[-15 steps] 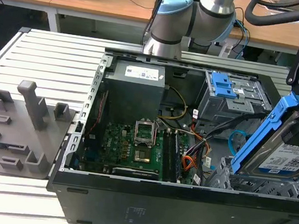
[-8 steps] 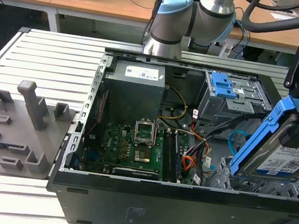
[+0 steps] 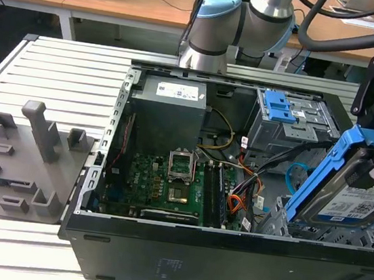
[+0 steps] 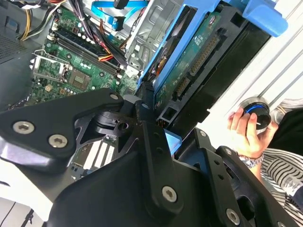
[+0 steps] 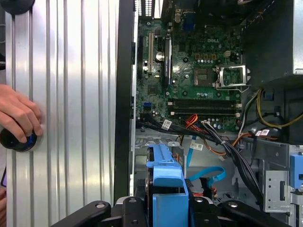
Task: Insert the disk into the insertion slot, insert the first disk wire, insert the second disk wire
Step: 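Insert the disk into the insertion slot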
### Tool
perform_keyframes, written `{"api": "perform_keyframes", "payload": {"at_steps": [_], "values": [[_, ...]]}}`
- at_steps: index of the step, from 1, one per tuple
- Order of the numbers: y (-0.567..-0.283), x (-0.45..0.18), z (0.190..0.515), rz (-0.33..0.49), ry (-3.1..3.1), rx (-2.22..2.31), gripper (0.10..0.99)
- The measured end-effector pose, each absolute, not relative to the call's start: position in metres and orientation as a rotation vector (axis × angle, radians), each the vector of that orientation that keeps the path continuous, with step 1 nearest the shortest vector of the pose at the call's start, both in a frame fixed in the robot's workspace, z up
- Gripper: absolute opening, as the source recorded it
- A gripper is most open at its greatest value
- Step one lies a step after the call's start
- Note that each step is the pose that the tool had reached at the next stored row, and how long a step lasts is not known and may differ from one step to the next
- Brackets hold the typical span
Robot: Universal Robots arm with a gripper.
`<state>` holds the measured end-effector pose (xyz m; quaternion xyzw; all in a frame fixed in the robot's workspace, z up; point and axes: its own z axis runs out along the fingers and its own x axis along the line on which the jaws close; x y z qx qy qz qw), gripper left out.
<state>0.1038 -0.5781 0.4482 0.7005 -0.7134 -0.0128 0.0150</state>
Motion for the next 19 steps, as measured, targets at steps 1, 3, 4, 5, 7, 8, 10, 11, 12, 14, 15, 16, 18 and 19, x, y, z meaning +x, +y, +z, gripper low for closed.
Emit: {"api": "perform_keyframes", "payload": {"at_steps": [1,3,4,5,7,8,10,11,12,14,15,16,18,19], "values": [[-0.578,0.104,0.448,-0.040,-2.220,2.180,0.365],[-0.578,0.104,0.446,-0.040,-2.220,2.180,0.365],[-0.578,0.104,0.445,-0.040,-2.220,2.180,0.365],[-0.578,0.104,0.445,-0.040,-2.220,2.180,0.365],[-0.578,0.104,0.444,-0.040,-2.220,2.180,0.365],[-0.576,0.104,0.444,-0.040,-2.220,2.180,0.365],[-0.570,0.106,0.444,-0.040,-2.220,2.180,0.365],[-0.568,0.107,0.444,-0.040,-2.220,2.180,0.365],[-0.567,0.108,0.444,-0.040,-2.220,2.180,0.365],[-0.562,0.111,0.444,-0.040,-2.220,2.180,0.365],[-0.560,0.112,0.444,-0.040,-2.220,2.180,0.365],[-0.559,0.112,0.444,-0.040,-2.220,2.180,0.365],[-0.558,0.112,0.442,-0.041,-2.220,2.179,0.365],[-0.557,0.112,0.440,-0.041,-2.225,2.175,0.365]]}}
